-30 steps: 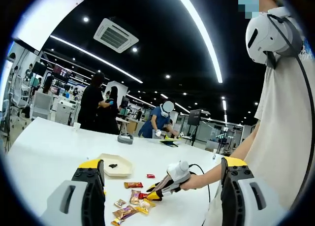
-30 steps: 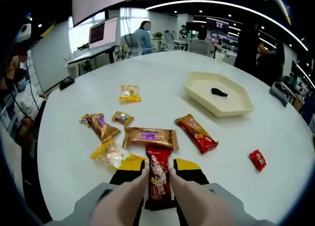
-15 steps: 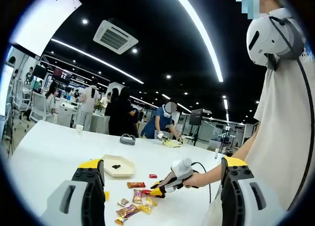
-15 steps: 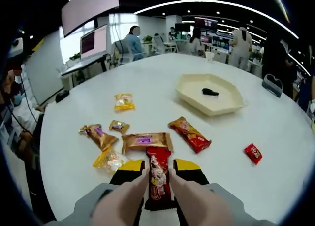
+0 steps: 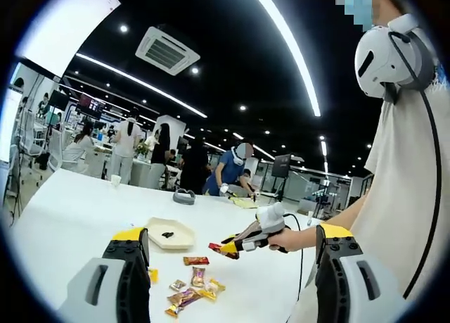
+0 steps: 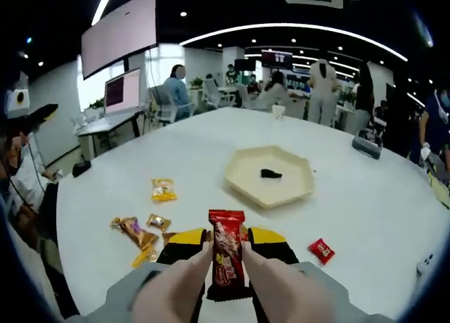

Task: Place the target food into the container with the food tongs after gripping and lifting it, then release it inside without dropping or visibly crushing the food.

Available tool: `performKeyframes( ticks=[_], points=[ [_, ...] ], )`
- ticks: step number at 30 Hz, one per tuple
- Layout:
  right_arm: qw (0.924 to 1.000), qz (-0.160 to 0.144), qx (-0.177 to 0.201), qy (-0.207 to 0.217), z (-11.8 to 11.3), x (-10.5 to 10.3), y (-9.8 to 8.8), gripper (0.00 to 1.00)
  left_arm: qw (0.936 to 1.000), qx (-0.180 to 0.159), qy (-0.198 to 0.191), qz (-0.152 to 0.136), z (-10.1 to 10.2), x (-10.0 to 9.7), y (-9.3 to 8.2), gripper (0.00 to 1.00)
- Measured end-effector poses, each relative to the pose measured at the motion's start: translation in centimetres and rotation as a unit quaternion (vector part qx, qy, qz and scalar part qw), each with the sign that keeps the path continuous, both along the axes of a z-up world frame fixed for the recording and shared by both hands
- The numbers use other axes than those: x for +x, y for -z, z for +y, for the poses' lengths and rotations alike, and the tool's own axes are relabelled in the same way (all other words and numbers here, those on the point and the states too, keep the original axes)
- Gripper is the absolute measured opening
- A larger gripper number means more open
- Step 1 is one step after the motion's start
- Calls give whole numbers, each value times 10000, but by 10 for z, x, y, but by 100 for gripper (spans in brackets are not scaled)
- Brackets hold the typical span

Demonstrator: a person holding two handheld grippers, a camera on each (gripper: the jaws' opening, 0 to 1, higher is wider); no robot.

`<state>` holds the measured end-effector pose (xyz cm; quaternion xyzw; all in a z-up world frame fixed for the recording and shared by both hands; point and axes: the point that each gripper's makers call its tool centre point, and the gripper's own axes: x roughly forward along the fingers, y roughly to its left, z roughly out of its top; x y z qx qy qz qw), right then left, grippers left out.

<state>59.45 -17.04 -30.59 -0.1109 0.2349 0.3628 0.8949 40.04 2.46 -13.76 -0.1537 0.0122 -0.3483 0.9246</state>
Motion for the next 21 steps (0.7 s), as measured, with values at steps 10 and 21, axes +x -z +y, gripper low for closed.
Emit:
performKeyframes(
  ticks=[10, 21],
  points=[
    [9995, -252, 6, -180, 7, -3, -31, 22, 9998, -183, -60, 1, -5, -2, 1, 99],
    [9976, -598, -39, -352, 9, -2, -77, 22, 9997, -107, -196, 63, -6, 4, 5, 99]
  ],
)
